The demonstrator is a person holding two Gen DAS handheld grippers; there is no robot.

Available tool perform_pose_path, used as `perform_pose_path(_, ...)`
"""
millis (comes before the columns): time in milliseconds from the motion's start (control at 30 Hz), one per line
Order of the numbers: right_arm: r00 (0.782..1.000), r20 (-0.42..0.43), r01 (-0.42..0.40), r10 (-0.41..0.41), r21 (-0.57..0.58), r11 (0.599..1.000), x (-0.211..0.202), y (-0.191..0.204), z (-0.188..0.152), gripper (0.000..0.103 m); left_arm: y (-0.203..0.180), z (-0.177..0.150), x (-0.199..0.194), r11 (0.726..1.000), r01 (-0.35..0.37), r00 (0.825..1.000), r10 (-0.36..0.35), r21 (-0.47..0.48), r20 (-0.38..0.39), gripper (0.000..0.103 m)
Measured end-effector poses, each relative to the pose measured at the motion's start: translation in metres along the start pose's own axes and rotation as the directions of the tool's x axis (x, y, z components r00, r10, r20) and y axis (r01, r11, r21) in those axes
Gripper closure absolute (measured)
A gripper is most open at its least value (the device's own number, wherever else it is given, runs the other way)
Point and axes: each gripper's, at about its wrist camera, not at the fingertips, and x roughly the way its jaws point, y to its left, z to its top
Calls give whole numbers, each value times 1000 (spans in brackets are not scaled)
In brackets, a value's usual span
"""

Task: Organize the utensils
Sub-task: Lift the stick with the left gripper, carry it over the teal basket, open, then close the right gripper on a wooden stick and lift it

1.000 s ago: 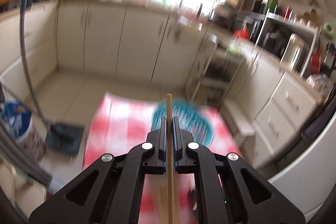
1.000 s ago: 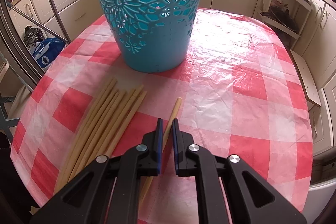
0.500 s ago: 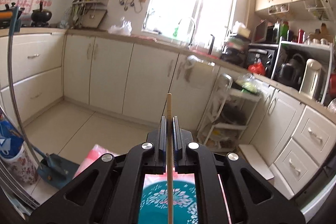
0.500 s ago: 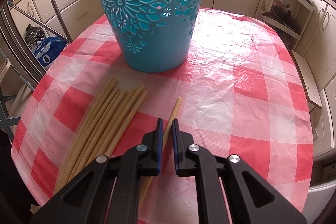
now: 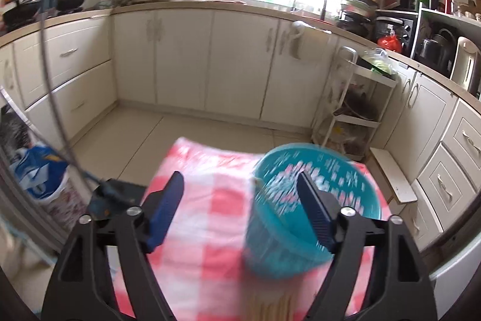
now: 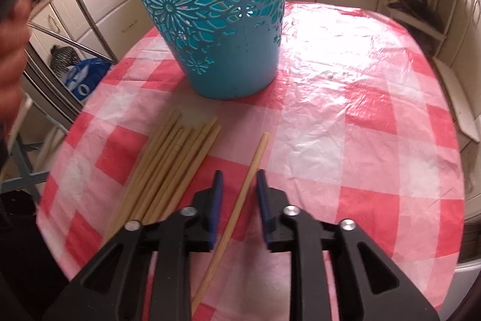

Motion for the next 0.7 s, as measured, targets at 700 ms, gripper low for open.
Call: perform_pose_path(700, 1000, 1, 13, -13, 9, 1000, -7, 6, -9, 98, 59, -33, -22, 988, -59, 992, 42, -146, -120, 16)
